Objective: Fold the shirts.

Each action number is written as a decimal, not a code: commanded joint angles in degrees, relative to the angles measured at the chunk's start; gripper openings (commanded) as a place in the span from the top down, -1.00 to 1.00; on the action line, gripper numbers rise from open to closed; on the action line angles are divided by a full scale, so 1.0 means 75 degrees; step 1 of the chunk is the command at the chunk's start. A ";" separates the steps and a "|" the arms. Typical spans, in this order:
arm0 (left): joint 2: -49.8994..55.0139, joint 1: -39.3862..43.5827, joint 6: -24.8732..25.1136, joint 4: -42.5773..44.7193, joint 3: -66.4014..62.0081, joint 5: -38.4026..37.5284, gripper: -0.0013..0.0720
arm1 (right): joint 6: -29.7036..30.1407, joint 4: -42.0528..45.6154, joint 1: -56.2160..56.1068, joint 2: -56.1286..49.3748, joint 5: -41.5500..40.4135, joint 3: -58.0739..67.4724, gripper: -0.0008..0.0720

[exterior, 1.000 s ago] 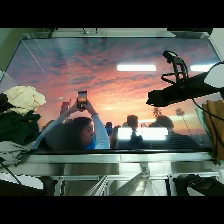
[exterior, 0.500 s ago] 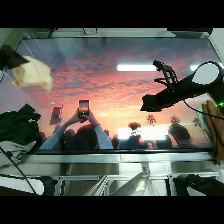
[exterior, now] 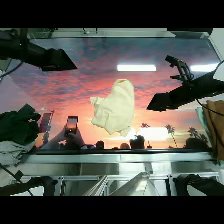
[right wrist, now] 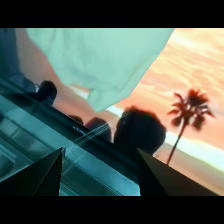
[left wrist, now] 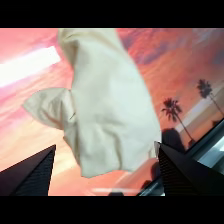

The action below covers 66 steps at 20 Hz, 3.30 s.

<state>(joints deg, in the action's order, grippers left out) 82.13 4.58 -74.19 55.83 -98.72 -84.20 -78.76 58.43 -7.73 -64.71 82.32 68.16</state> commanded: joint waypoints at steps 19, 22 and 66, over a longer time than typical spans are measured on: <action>0.2923 0.1008 0.1571 -0.2463 0.3177 0.2882 -0.48 | 0.2751 -0.4348 0.0434 -0.5120 -0.1381 -0.0927 0.19; 0.3564 0.1067 0.1559 -0.2474 0.2273 0.2879 0.61 | 0.3010 -0.4788 0.0434 -0.5123 -0.1381 -0.0848 0.64; 0.0697 -0.0866 0.0044 -0.0702 0.5187 0.2532 -0.97 | 0.1638 -0.1419 0.2512 -0.3821 -0.0662 0.0737 -0.66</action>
<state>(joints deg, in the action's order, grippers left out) 83.46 -0.34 -73.97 50.98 -60.20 -68.79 -65.21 45.15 6.83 -91.55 78.98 75.33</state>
